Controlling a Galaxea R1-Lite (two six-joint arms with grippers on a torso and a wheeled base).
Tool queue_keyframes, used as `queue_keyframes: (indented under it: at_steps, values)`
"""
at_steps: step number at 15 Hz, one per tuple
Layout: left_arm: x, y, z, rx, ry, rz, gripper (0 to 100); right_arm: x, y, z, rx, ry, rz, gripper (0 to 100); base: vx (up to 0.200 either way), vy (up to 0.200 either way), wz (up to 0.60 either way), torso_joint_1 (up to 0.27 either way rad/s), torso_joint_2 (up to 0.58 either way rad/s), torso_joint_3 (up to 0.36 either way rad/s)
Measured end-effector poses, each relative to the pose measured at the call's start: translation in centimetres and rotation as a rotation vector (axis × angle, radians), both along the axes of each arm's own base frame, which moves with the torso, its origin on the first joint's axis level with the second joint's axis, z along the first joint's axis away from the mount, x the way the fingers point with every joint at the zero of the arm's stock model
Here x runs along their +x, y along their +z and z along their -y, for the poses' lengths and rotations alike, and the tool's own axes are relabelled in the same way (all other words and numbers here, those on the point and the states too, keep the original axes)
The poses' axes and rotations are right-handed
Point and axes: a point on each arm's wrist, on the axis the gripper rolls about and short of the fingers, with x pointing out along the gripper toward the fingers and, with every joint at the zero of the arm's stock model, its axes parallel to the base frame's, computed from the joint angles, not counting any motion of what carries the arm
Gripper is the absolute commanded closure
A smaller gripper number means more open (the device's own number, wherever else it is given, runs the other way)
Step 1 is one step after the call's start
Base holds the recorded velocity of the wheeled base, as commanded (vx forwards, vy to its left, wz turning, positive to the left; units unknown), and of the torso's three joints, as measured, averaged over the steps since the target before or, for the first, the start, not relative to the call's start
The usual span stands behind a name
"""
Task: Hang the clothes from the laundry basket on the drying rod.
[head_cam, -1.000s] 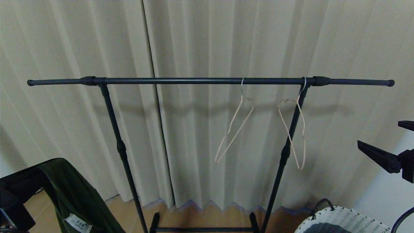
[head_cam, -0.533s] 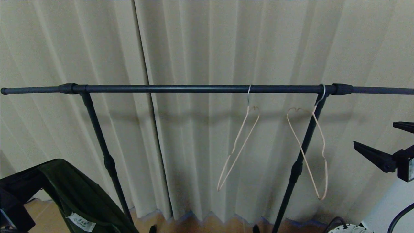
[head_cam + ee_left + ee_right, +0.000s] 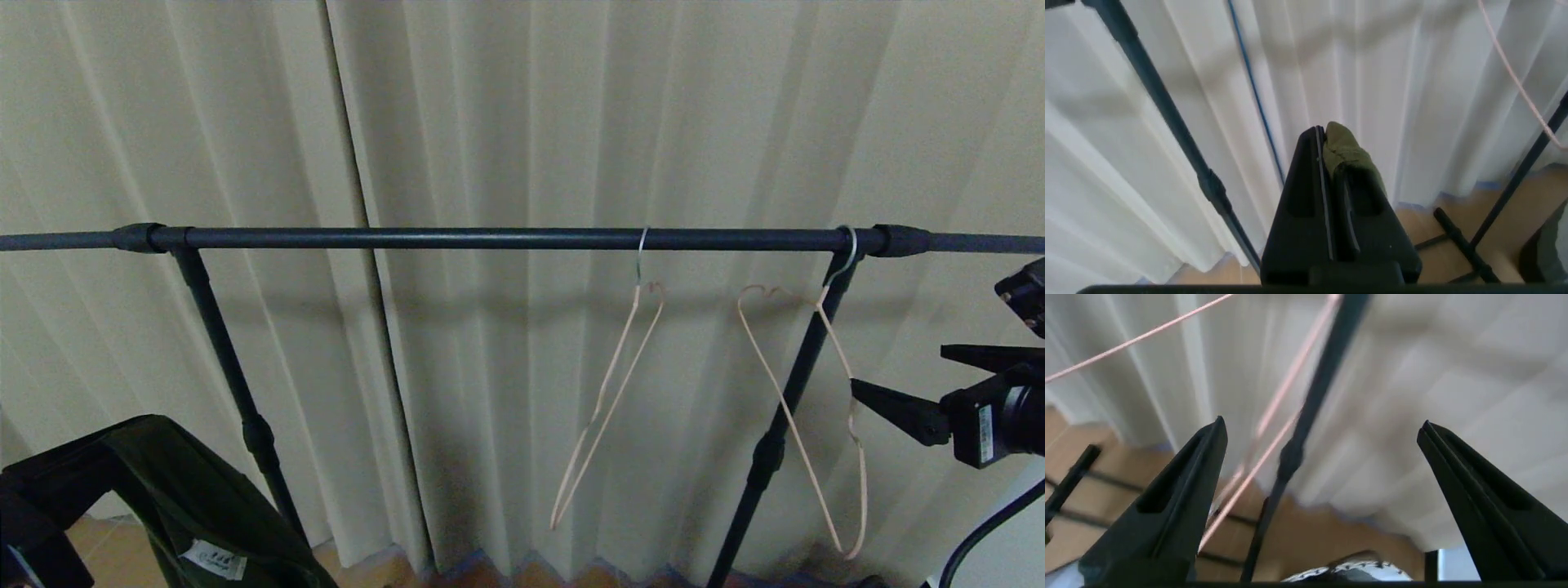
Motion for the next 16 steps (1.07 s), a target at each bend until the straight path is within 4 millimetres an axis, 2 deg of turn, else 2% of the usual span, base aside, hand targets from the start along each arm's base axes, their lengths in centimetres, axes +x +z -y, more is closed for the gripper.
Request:
queue_keyframes:
  at_steps: [5, 11, 16]
  values:
    - [0.0, 0.1, 0.0, 0.0, 0.0, 0.003, 100, 1.0, -1.1, -1.0, 0.029, 0.005, -0.102, 0, 0.0, 0.0, 0.0, 0.0, 0.0, 0.0]
    - [-0.1, 0.2, 0.0, -0.001, 0.001, 0.01, 100, 3.5, -3.0, -3.4, 0.026, -0.178, -0.209, 0, 0.0, 0.0, 0.0, 0.0, 0.0, 0.0]
    - [-0.1, 0.1, 0.0, -0.001, 0.0, 0.009, 100, 4.3, -2.9, -3.7, 0.065, -0.235, -0.235, 0, 0.0, 0.0, 0.0, 0.0, 0.0, 0.0]
